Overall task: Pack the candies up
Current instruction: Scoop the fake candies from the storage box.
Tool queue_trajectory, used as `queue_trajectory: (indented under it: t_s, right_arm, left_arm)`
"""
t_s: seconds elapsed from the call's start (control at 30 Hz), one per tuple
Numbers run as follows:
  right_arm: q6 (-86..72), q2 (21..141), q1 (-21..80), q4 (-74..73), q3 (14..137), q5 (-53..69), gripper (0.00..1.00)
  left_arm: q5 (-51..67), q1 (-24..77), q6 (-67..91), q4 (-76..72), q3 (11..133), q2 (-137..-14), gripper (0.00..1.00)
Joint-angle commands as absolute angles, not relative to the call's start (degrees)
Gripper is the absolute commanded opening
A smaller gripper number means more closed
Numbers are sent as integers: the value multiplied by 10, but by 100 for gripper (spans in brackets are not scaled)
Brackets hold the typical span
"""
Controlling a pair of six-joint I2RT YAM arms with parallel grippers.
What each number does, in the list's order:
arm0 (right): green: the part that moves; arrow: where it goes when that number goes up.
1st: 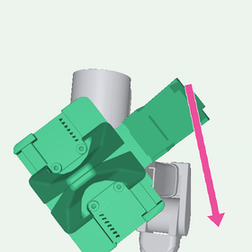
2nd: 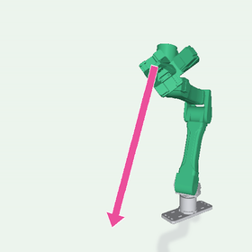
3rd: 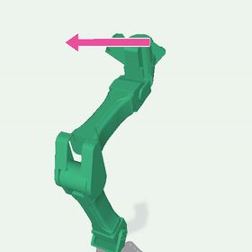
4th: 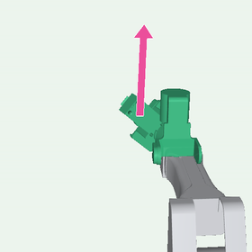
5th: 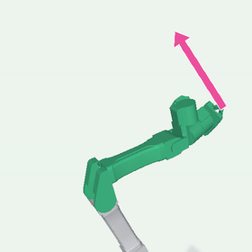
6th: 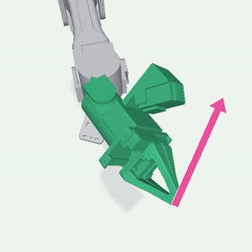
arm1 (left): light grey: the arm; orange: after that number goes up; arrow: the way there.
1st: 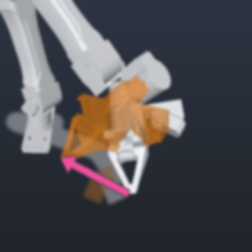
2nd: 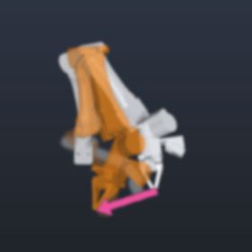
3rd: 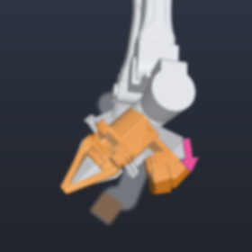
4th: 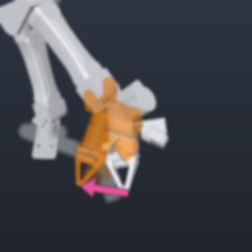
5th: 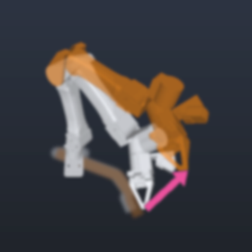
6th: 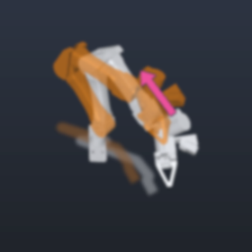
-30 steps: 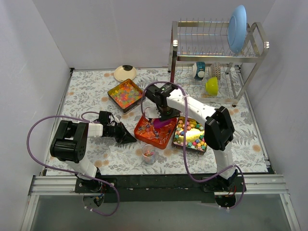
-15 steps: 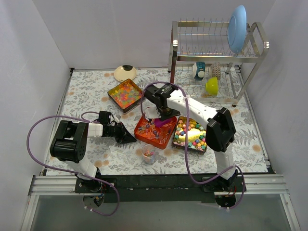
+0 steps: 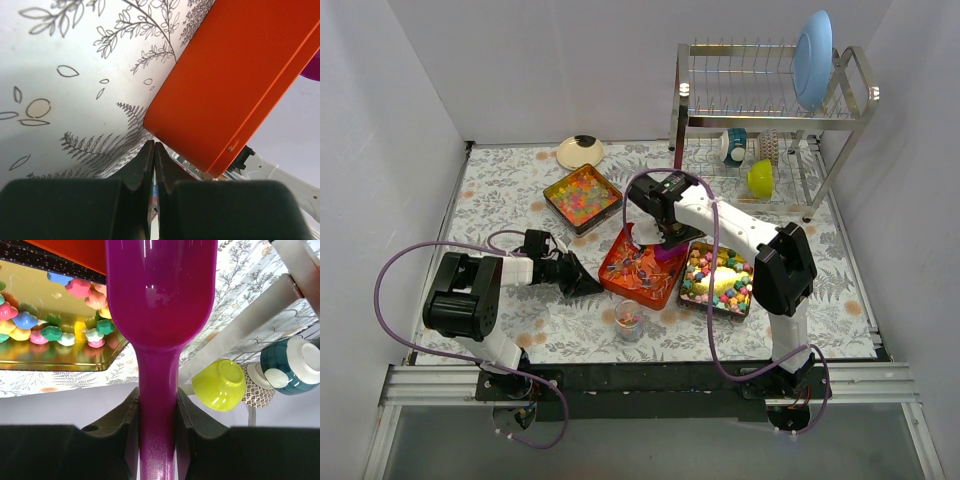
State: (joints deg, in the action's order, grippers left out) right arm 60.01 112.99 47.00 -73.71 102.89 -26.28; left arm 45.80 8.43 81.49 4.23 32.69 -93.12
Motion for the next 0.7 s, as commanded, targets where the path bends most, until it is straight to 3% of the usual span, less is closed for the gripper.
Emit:
queue_trajectory:
  t_s: [0.0,0.67]
  right_arm:
    - [638,1143,470,-744,1026,-282,1]
    - [625,1247,547,-676,1062,-168,1]
  left_arm:
    - [454,86,821,27,322,-908,0]
    - [456,96,807,30,358,-983,0]
